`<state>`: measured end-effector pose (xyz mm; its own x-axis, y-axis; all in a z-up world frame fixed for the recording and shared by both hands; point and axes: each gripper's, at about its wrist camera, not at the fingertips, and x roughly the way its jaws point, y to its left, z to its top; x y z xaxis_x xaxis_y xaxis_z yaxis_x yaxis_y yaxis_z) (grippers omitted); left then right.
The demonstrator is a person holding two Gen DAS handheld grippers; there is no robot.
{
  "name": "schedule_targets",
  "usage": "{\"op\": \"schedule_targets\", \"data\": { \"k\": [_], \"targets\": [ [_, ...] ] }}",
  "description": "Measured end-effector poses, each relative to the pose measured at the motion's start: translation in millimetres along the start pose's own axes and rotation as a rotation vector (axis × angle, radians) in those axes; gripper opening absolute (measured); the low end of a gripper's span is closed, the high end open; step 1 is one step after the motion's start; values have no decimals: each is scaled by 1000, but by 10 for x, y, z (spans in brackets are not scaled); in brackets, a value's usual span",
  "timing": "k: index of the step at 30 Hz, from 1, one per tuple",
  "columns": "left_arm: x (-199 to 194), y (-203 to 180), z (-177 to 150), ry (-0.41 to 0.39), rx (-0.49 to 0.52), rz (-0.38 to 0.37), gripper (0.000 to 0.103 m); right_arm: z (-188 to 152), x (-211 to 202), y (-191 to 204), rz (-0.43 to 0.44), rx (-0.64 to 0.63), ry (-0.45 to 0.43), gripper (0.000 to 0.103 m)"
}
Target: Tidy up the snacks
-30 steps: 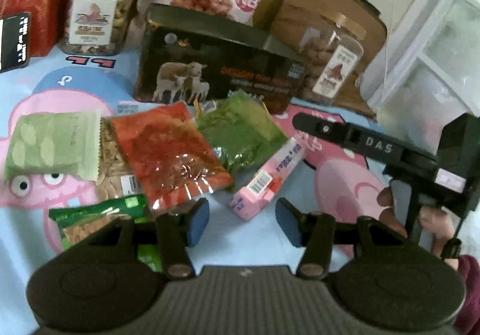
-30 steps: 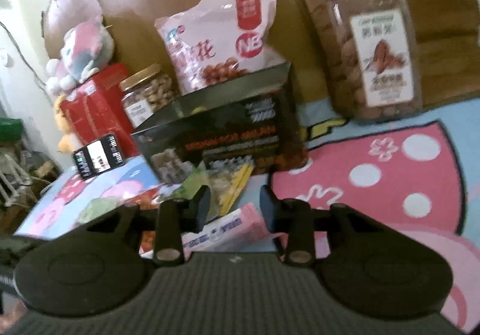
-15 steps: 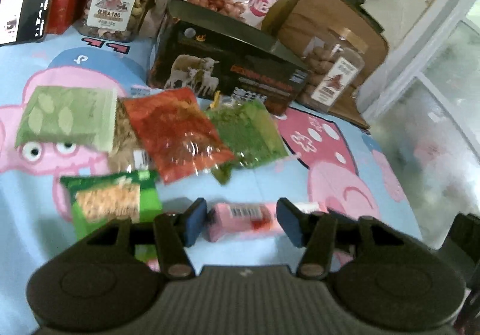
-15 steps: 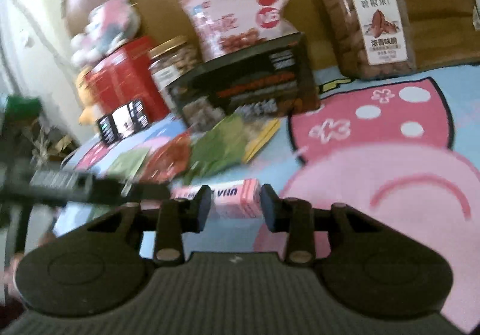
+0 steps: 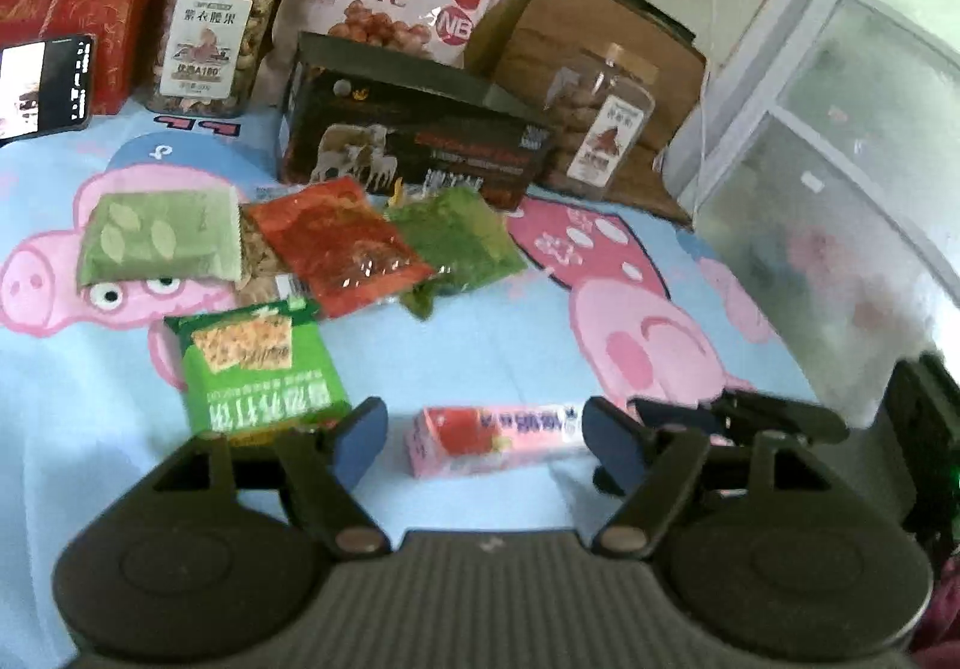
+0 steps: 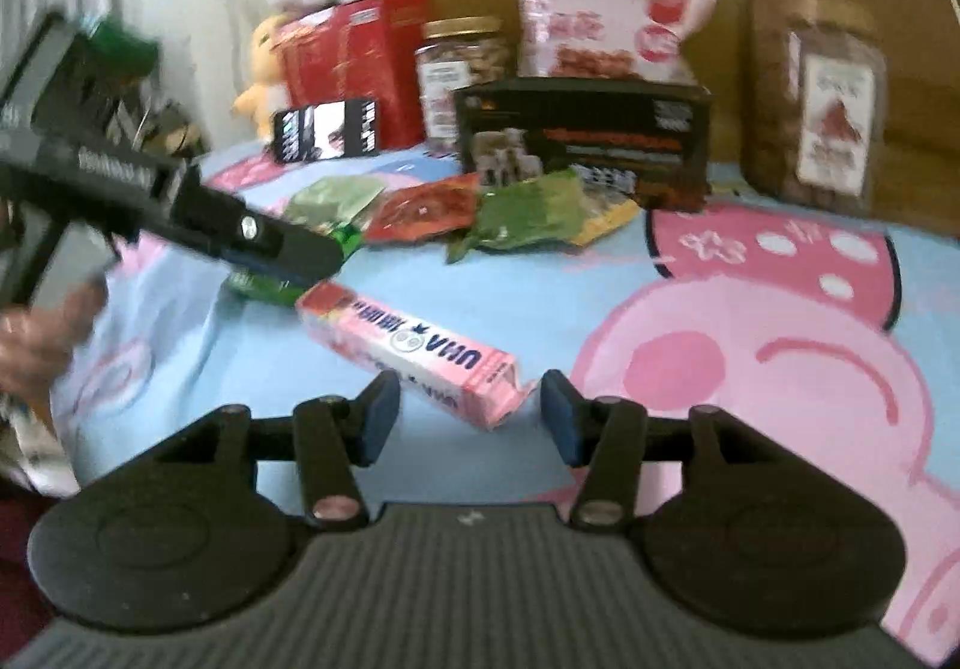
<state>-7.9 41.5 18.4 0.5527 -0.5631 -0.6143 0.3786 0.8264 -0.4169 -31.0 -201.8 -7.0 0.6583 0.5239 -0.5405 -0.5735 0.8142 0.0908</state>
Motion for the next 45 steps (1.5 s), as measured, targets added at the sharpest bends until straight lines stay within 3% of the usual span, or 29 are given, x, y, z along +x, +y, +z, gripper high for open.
{"op": "schedule_targets", "data": {
  "k": [5, 6, 7, 11, 17, 22, 27, 32, 35, 40, 42, 45],
  "targets": [
    [116, 75, -87, 34, -33, -8, 69, -32, 47, -35, -1, 14, 3, 54],
    [119, 64, -89, 29, -29, -12, 56, -32, 53, -16, -1, 12, 2, 52],
    [145, 42, -76, 43, -22, -14, 55, -28, 59, -5, -1, 8, -1, 42],
    [133, -67, 4, 43, 19, 11, 54, 12, 42, 52, -16, -14, -3, 39],
    [-18, -166, 567, -111, 100, 4, 54, 382, -38, -82, -52, -13, -129, 39],
    [315, -53, 1306, -225, 101, 90, 54, 944, 334, -376, -114, -15, -234, 40],
    [842, 286, 1827, -199, -15, 134, 55, 1441, 891, -789, -134, 39, -231, 40],
    [1166, 484, 1938, -157, -78, 143, 54, 1542, 1262, -970, -178, 59, -191, 44],
    [1231, 424, 1933, -160, -50, 172, 62, 1521, 1339, -946, -234, 37, -187, 46],
    [825, 440, 1905, -216, -22, 127, 62, 1444, 1183, -907, -241, 73, -229, 49],
    [487, 526, 1771, -240, -16, 120, 62, 1375, 1044, -856, -178, 116, -243, 48],
    [91, 740, 1487, -248, -44, 132, 62, 1201, 916, -721, -20, 176, -179, 48]
  ]
}}
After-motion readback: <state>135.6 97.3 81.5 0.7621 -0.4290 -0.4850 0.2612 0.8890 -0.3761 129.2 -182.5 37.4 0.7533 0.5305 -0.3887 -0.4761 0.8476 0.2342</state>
